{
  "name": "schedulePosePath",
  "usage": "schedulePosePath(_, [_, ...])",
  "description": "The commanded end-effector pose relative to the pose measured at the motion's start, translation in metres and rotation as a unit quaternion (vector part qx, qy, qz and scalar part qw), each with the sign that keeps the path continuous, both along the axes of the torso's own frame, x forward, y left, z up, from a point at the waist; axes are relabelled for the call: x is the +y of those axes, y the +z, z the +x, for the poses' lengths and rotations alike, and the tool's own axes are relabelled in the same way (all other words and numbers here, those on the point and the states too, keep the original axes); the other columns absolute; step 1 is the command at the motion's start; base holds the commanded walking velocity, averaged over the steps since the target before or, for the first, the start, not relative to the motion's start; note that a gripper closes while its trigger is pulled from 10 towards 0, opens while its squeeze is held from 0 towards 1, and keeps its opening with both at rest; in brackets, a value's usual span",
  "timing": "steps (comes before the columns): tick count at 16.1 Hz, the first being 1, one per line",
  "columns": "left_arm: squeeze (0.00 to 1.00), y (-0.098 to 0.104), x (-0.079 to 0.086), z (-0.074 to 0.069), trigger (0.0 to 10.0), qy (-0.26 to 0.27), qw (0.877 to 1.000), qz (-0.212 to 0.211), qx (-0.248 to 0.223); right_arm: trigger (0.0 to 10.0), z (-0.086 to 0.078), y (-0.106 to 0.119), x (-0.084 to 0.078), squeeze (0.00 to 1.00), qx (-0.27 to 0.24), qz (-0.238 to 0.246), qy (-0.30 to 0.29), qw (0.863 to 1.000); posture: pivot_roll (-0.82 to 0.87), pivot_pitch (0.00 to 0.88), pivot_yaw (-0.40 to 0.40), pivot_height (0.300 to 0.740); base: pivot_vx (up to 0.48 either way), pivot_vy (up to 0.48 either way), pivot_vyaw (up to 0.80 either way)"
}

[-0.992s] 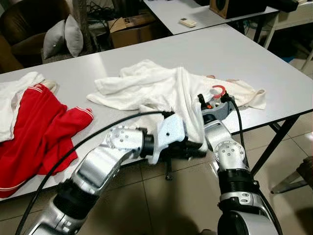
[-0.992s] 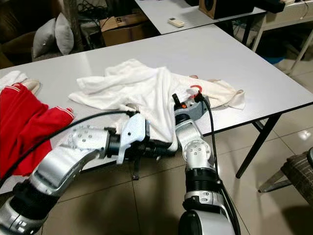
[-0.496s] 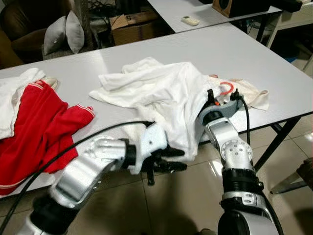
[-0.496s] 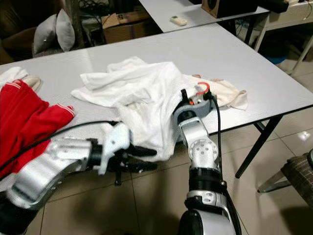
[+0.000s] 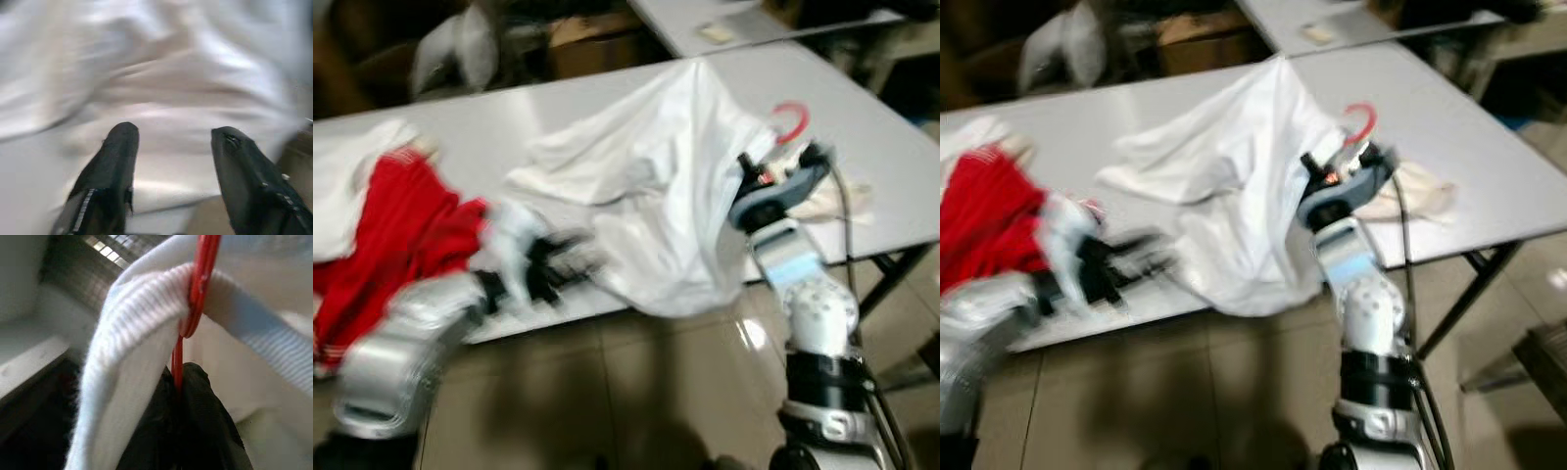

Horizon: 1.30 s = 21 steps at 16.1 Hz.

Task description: Hang hanger

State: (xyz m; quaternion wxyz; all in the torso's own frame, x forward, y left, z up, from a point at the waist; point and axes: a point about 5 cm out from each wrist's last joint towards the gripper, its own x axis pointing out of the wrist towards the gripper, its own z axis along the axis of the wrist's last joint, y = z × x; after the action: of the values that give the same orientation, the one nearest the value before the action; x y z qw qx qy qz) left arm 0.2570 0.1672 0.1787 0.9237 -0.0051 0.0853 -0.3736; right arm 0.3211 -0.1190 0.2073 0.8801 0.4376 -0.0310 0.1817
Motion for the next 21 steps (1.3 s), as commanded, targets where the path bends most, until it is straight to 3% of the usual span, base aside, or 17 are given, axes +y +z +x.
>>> schedulePosePath(1, [1.00, 0.002, 0.015, 0.006, 10.0, 0.061, 0.998, 0.006, -0.002, 10.0, -0.013, 0.015, 0.011, 0.00, -0.037, -0.023, 0.049, 0.998, 0.01, 0.054, 0.069, 0.740, 0.000, 0.000, 0.80])
schedulePosePath(2, [1.00, 0.001, 0.024, 0.006, 10.0, 0.102, 0.995, 0.014, -0.008, 10.0, -0.025, 0.022, 0.012, 0.00, -0.056, -0.026, 0.086, 0.994, 0.01, 0.054, 0.077, 0.740, 0.000, 0.000, 0.80])
schedulePosePath(3, [0.93, -0.004, 0.023, 0.002, 10.0, 0.115, 0.993, 0.018, -0.003, 10.0, -0.031, 0.023, 0.008, 0.00, -0.062, -0.018, 0.094, 0.993, 0.01, 0.052, 0.081, 0.740, 0.000, 0.000, 0.80])
schedulePosePath(4, [0.70, -0.010, 0.017, -0.002, 10.0, 0.114, 0.993, 0.028, 0.004, 10.0, -0.038, 0.021, 0.003, 0.00, -0.061, -0.026, 0.093, 0.993, 0.00, 0.046, 0.084, 0.740, 0.000, 0.000, 0.80])
schedulePosePath(5, [0.62, -0.014, 0.010, -0.005, 10.0, 0.106, 0.994, 0.027, 0.009, 10.0, -0.049, 0.021, -0.001, 0.00, -0.065, -0.032, 0.106, 0.992, 0.00, 0.040, 0.090, 0.740, 0.000, 0.000, 0.80])
schedulePosePath(7, [0.53, -0.018, -0.003, -0.004, 10.0, 0.101, 0.995, 0.002, 0.017, 10.0, -0.067, 0.019, -0.006, 0.00, -0.070, -0.038, 0.126, 0.989, 0.00, 0.049, 0.089, 0.740, 0.000, 0.000, 0.80])
schedulePosePath(8, [0.49, -0.024, -0.005, 0.000, 10.0, 0.128, 0.991, 0.004, 0.023, 10.0, -0.078, 0.012, -0.010, 0.00, -0.049, -0.060, 0.118, 0.990, -0.02, 0.071, 0.082, 0.740, 0.000, 0.000, 0.79])
schedulePosePath(10, [0.48, -0.032, -0.011, -0.004, 10.0, 0.140, 0.990, 0.011, 0.025, 10.0, -0.092, -0.001, -0.015, 0.00, -0.013, -0.064, 0.111, 0.992, -0.03, 0.073, 0.098, 0.740, 0.000, 0.000, 0.79])
schedulePosePath(13, [0.48, -0.034, -0.025, -0.008, 10.0, 0.118, 0.993, 0.018, 0.014, 10.0, -0.114, -0.005, -0.018, 0.00, 0.010, -0.070, 0.103, 0.992, -0.03, 0.066, 0.091, 0.740, 0.000, 0.000, 0.80])
schedulePosePath(15, [0.47, -0.032, -0.024, -0.007, 10.0, 0.120, 0.993, 0.022, 0.008, 10.0, -0.121, -0.004, -0.017, 0.00, 0.014, -0.069, 0.111, 0.991, -0.04, 0.070, 0.085, 0.740, 0.000, 0.000, 0.80])
schedulePosePath(16, [0.48, -0.032, -0.020, -0.009, 10.0, 0.132, 0.991, 0.011, 0.010, 10.0, -0.127, -0.007, -0.018, 0.00, 0.017, -0.093, 0.126, 0.988, -0.03, 0.067, 0.085, 0.740, 0.000, 0.000, 0.80])
schedulePosePath(18, [0.48, -0.037, -0.021, -0.014, 10.0, 0.132, 0.991, 0.020, 0.010, 10.0, -0.133, -0.019, -0.025, 0.00, 0.046, -0.134, 0.122, 0.982, -0.03, 0.045, 0.088, 0.740, 0.000, 0.000, 0.80])
schedulePosePath(21, [0.52, -0.032, -0.023, -0.005, 10.0, 0.139, 0.990, 0.009, 0.006, 10.0, -0.130, -0.020, -0.025, 0.00, 0.055, -0.130, 0.118, 0.983, -0.02, 0.054, 0.076, 0.740, 0.000, 0.000, 0.80])
